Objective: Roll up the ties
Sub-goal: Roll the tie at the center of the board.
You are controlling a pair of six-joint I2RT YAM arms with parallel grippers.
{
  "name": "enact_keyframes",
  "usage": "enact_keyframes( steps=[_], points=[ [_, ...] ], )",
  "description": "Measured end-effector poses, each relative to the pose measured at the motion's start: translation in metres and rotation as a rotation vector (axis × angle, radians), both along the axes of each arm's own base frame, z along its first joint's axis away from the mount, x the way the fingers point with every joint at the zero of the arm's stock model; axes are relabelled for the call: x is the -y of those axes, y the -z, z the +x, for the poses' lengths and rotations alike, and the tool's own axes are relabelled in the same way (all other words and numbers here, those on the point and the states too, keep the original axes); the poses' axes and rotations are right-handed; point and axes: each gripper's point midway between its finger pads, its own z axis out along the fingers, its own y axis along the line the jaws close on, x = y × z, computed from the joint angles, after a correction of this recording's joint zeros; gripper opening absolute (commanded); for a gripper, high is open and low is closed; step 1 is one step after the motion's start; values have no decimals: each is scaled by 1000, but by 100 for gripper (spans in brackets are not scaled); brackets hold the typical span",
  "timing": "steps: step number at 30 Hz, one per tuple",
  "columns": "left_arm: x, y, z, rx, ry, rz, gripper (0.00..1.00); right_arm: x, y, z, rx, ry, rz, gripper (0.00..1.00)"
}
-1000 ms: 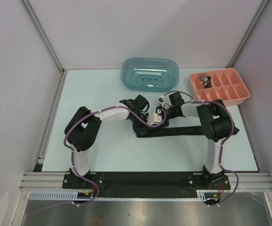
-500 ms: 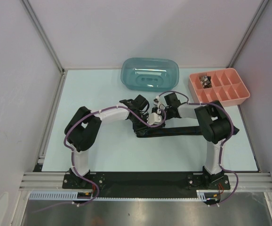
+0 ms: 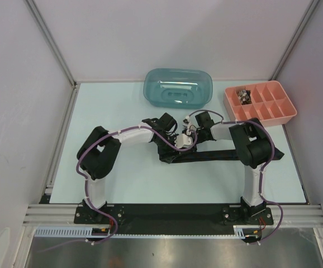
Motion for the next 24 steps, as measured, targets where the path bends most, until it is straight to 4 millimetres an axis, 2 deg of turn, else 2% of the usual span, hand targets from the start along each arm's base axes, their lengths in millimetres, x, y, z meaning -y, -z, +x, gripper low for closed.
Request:
enact_keyframes(
  steps=[5, 10, 13, 16, 19, 21, 24],
  points=[
    [-4, 1, 0, -22, -44, -29, 81, 11, 7, 3, 7, 13, -36, 0],
    [-11, -18, 10, -1, -123, -96, 84, 25, 15, 4, 5, 22, -79, 0],
    [-7, -27, 18, 12, -150, -136, 85, 29, 16, 4, 4, 21, -94, 0],
    [-1, -27, 15, -11, -162, -154, 86, 29, 17, 5, 13, 15, -102, 0],
    [4, -24, 12, -32, -163, -162, 85, 30, 17, 5, 17, 12, -105, 0],
    [9, -19, 10, -47, -158, -162, 81, 30, 17, 5, 18, 11, -104, 0],
    [15, -11, 7, -68, -151, -157, 68, 29, 17, 4, 19, 8, -104, 0]
  ],
)
